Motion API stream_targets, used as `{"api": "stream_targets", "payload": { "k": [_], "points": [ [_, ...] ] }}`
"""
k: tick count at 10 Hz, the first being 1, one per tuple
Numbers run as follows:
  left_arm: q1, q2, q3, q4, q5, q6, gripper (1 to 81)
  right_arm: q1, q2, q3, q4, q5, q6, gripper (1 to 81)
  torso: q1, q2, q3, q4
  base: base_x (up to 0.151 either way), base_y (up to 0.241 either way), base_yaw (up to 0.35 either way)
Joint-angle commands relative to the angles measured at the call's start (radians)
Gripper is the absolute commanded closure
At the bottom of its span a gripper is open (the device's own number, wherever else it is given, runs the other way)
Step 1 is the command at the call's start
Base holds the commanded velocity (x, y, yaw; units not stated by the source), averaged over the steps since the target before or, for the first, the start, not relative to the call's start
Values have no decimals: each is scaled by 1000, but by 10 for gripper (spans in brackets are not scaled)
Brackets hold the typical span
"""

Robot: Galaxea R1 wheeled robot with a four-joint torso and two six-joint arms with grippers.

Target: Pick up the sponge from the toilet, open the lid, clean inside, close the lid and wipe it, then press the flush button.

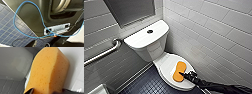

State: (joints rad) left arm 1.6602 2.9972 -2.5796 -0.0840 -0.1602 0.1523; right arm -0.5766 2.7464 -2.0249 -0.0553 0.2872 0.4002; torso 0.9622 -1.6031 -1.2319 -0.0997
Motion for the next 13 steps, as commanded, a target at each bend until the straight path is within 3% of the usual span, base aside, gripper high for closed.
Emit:
{"api": "stream_targets", "payload": {
  "k": [1, 2, 5, 8, 10, 13],
  "points": [
    [62, 11, 10, -2, 100, 3, 10, 48, -44, 25, 9, -161, 14, 10, 0, 0, 0, 0, 0, 0, 0],
    [62, 16, 10, 3, 100, 3, 10, 57, -67, 51, 9, -161, 15, 811, 0, 0, 0, 0, 0, 0, 0],
    [59, 25, 10, 9, 99, 3, 10, 119, -172, 180, 20, -161, 19, 811, 0, 0, 0, 0, 0, 0, 0],
    [49, 30, 18, 20, 85, 4, 10, 183, -379, 427, 25, -180, 31, 811, 0, 0, 0, 0, 0, 0, 0],
    [39, 39, 22, 53, 82, 4, 10, 151, -507, 540, 22, -212, 31, 811, 0, 0, 0, 0, 0, 0, 0],
    [22, 33, 48, 90, 79, 4, 10, -2, -657, 644, 12, -240, 31, 811, 0, 0, 0, 0, 0, 0, 0]
  ]
}}
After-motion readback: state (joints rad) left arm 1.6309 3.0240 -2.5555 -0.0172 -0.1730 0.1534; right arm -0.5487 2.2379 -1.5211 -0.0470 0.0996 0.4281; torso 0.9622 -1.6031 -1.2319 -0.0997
